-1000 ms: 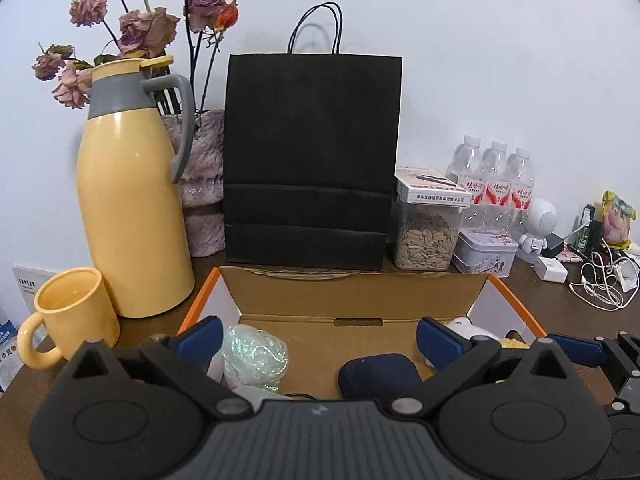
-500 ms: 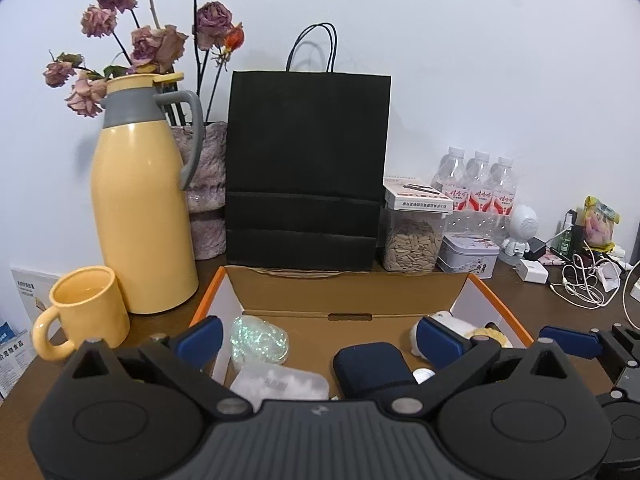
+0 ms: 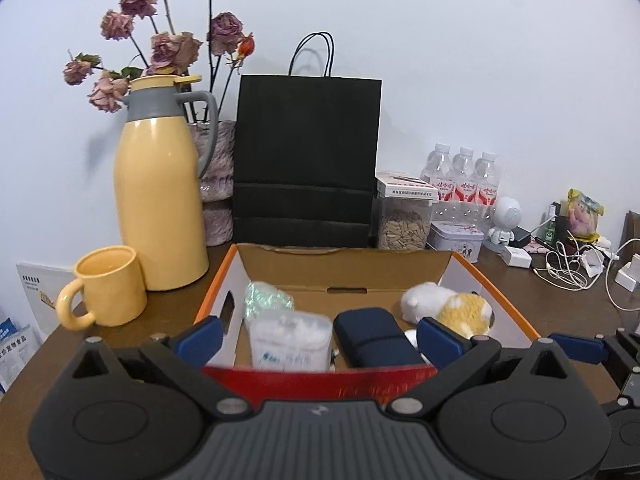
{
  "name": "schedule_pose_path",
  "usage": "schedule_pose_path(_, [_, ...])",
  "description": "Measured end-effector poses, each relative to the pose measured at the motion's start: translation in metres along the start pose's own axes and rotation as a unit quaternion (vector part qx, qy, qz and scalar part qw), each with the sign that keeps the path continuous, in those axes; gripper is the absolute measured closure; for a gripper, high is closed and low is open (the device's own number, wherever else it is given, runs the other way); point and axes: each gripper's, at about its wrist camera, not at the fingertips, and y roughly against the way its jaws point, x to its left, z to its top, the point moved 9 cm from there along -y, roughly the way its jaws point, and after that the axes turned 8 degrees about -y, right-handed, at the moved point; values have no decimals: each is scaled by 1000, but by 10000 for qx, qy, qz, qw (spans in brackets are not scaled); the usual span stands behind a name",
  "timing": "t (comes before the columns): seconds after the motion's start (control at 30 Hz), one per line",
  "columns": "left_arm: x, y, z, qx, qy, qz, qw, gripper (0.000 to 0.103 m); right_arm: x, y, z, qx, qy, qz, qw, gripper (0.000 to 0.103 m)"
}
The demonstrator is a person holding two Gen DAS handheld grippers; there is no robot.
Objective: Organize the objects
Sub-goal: 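Withdraw both tools from the box back to the table items, then grasp the purple pouch with the right tool while the left tool grasps a white cap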
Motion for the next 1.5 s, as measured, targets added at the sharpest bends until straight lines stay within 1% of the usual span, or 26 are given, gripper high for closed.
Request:
schedule_pose_path(0.13, [6,17,-15,44,-51,29,10000,0,8,14,-17,65,-36,37,10000,0])
schedule_pose_path(0.4, [20,34,-50,330,-161,54,9993,0,28,29,-42,243,-62,103,9996,0])
schedule_pose_path(0.57, [39,35,-71,622,-248,58,9977,0,39,32,-53,333,-67,101,9994,0])
schedule_pose_path(0.73, [49,23,-88,1015,-471,0,9937,0,51,27,-58,429,-80,70,9990,0])
schedule_pose_path(0.87, [52,4,-93,1264,-608,-41,9901,0,56,19,-60,508,-61,-13,9987,0])
schedule_pose_path(1.03, [48,-16,-97,1514,-726,-221,9856,0,53,11,-62,577,-118,-98,9982,0])
schedule_pose_path(1.13, [48,-25,-101,1658,-722,-243,9832,0,50,6,-64,615,-167,-112,9979,0])
schedule_pose_path(1.2, [48,-29,-101,1673,-725,-235,9829,1,50,3,-64,641,-185,-96,9977,0])
schedule_pose_path(1.23, [48,-30,-100,1659,-729,-232,9832,3,51,2,-65,649,-193,-81,9977,0])
schedule_pose_path(1.3, [46,-32,-99,1614,-728,-233,9839,13,51,0,-65,660,-203,-61,9976,0])
schedule_pose_path(1.33, [45,-33,-100,1597,-721,-284,9841,23,51,0,-66,658,-212,-51,9976,0])
schedule_pose_path(1.37, [43,-34,-100,1591,-702,-353,9841,35,51,-1,-66,658,-224,-42,9976,0])
schedule_pose_path(1.4, [42,-35,-101,1580,-658,-473,9841,45,51,-1,-66,658,-240,-34,9975,0])
schedule_pose_path(1.43, [40,-36,-103,1597,-591,-612,9835,65,50,-1,-67,654,-258,-25,9975,0])
schedule_pose_path(1.5, [42,-33,-101,1490,-477,-613,9858,66,50,-1,-67,644,-291,-8,9975,0])
